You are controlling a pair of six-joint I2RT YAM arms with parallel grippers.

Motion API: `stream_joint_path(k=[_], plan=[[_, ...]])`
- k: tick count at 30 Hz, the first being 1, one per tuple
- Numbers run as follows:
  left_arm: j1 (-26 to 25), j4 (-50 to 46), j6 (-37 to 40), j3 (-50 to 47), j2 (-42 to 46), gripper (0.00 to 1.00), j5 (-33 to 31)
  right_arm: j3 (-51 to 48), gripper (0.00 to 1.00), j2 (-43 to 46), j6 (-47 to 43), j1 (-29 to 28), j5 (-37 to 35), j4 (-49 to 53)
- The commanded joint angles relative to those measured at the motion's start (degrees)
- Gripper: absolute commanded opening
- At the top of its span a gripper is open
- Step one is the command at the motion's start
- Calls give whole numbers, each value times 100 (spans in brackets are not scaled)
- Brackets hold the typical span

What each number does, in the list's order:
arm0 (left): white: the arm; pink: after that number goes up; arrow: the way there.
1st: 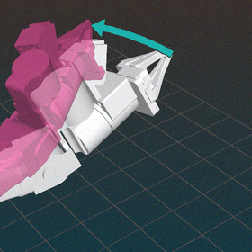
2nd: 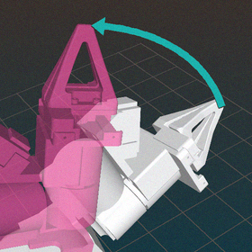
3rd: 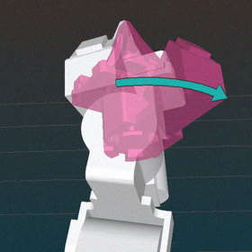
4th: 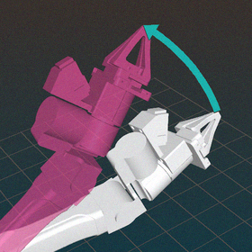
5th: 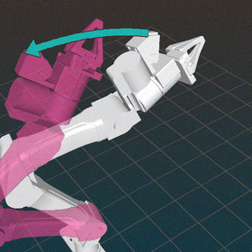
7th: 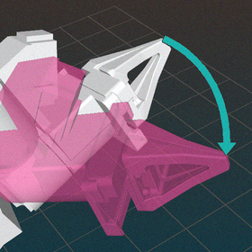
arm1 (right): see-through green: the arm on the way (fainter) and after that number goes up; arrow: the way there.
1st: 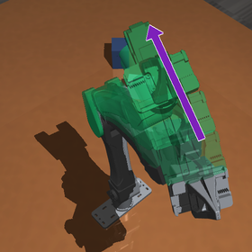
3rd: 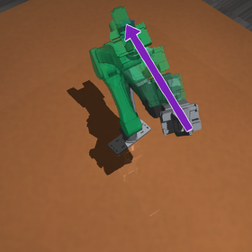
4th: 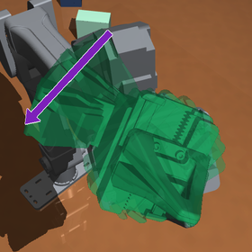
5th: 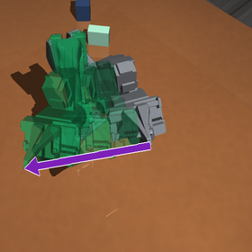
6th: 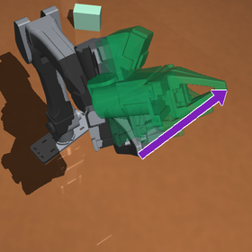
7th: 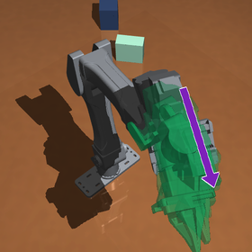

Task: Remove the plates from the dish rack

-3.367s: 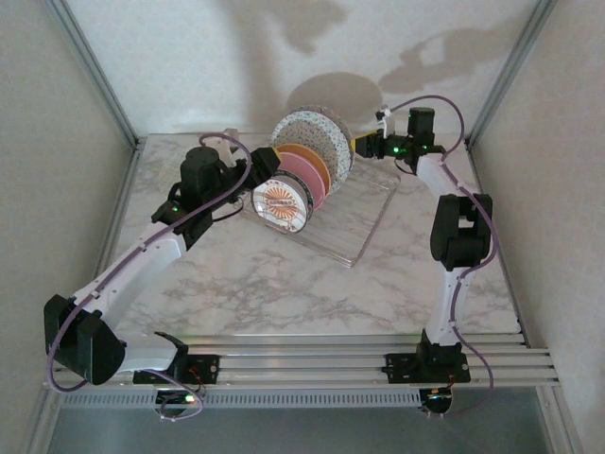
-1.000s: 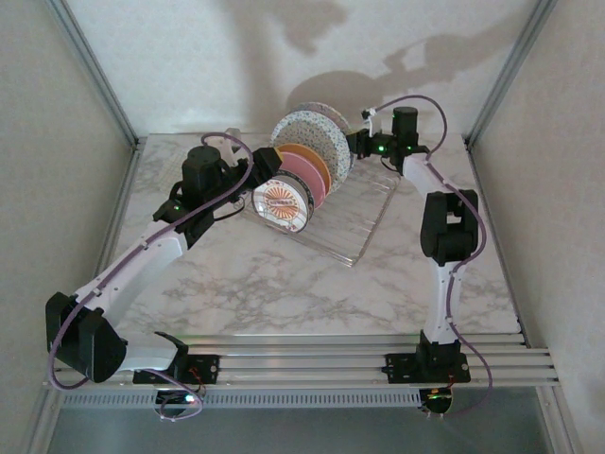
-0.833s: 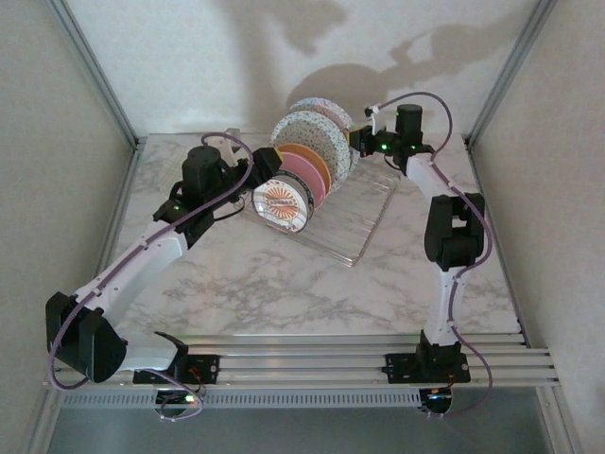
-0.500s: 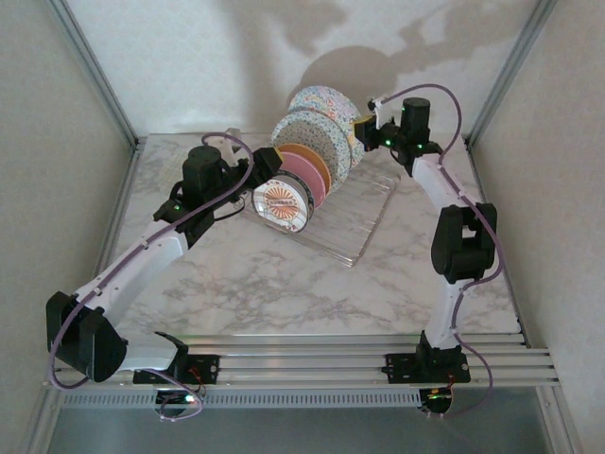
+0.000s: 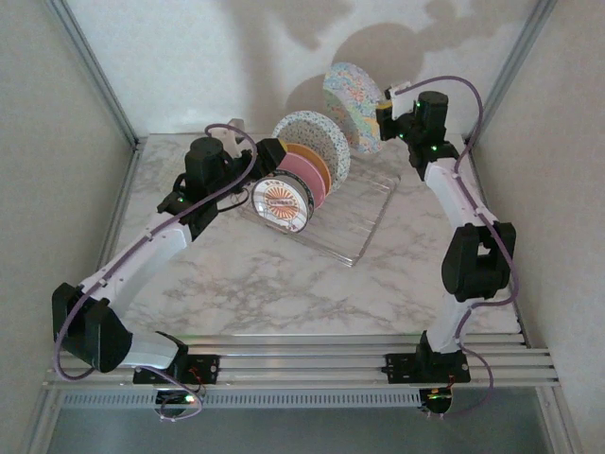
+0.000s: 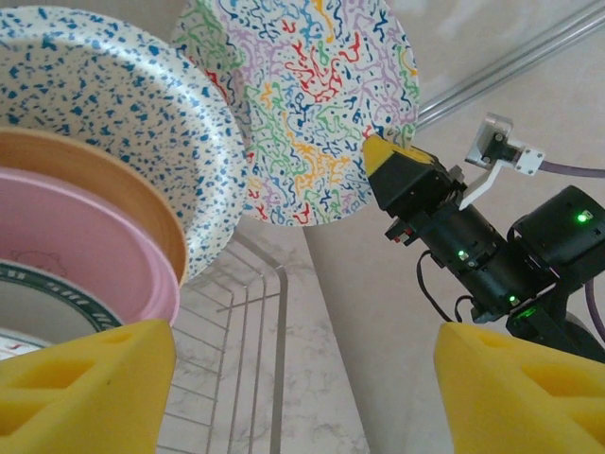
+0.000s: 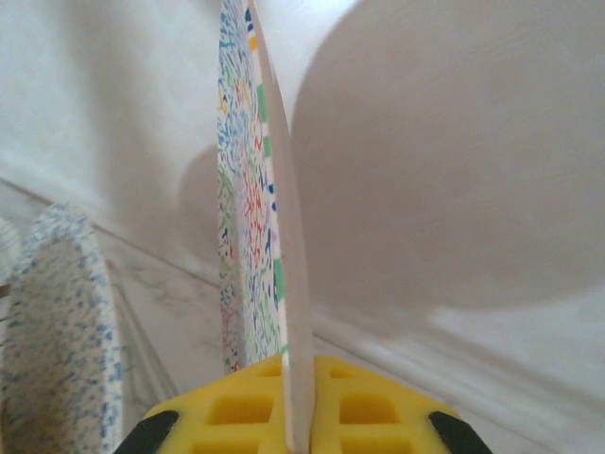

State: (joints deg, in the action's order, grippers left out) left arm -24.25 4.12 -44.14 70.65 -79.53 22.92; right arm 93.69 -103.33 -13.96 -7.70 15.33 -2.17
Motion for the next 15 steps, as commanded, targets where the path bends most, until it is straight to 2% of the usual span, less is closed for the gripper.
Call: stream_joint_path(k=[1, 9, 15], plan=[[-41, 285, -41, 317, -171, 73, 199, -65, 0, 562, 84, 95, -659, -683], [-67, 553, -485, 813, -755, 73, 466, -478, 0, 1373, 1393, 217, -1208, -914], [-140, 1011, -1280, 1181, -1407, 74, 793, -586, 0, 1898, 3711, 220, -1373, -369]])
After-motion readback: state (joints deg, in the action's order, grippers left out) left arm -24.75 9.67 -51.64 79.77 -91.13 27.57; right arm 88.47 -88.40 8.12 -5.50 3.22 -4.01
